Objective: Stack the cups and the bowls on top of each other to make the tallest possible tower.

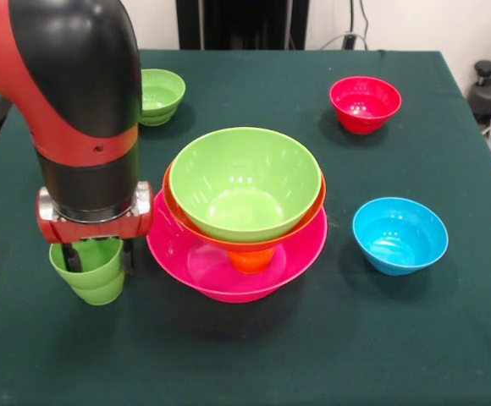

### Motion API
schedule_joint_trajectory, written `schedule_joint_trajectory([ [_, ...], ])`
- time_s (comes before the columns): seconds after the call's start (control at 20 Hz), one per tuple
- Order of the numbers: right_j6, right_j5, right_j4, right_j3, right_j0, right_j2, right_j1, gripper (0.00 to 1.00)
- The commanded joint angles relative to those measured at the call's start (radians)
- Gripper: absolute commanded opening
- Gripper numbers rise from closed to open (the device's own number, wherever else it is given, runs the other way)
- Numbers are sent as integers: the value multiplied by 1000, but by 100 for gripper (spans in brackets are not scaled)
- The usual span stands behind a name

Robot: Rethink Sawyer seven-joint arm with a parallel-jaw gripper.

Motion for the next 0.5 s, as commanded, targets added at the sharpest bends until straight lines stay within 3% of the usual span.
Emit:
schedule_joint_trajectory([
  [0.05, 217, -61, 26, 91, 12, -6, -22, 100],
  [0.4, 591, -128, 77, 184, 65, -156, -69, 100],
  [0.5, 627, -156, 93, 190, 71, -170, -59, 100],
])
